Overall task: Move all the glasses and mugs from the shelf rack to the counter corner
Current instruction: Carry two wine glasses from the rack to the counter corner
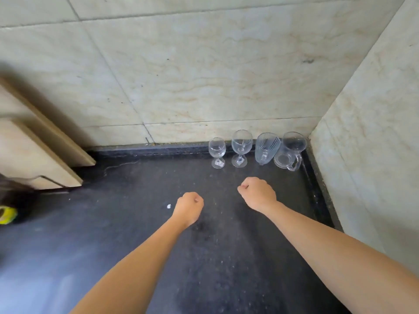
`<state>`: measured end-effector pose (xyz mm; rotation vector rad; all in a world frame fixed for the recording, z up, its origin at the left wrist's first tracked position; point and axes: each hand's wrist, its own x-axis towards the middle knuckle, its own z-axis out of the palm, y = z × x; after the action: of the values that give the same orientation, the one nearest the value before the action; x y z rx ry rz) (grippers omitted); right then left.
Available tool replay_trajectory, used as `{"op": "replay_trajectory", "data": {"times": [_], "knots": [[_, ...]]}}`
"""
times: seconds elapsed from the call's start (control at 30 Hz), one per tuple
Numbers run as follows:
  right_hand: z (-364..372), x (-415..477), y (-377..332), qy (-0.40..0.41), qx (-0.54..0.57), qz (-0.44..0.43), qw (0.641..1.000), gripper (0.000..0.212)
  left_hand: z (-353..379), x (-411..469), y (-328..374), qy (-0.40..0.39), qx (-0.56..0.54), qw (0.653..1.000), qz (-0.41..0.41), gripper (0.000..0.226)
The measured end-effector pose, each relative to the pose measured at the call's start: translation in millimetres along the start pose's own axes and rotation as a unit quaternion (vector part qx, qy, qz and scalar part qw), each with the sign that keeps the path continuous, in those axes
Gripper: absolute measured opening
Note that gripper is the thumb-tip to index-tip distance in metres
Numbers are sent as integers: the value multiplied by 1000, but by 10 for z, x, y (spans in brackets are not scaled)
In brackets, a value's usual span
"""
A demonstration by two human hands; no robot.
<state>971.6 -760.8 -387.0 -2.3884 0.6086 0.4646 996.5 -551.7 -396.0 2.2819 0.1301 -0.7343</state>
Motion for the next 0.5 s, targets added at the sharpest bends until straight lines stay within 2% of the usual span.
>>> {"op": "replay_trajectory", "data": {"times": [0.1,0.2,0.37,0.5], "knots": [[246,-275,-597,-42,-55,-117,991,20,-427,-443,-535,48,-14,998,-29,22],[611,-678,-1194,-78,-106,-222,966,18,-820,-993,-1115,101,-23,992,-67,22],[1410,-1726,-2029,-139,-174,-373,901,18,-1357,-2238,-2148,192,0,973,-132,20],[2060,-2841,-2491,-177,-216,-479,832,17,-1560,-3466,-2984,281,6,945,-169,19]]}}
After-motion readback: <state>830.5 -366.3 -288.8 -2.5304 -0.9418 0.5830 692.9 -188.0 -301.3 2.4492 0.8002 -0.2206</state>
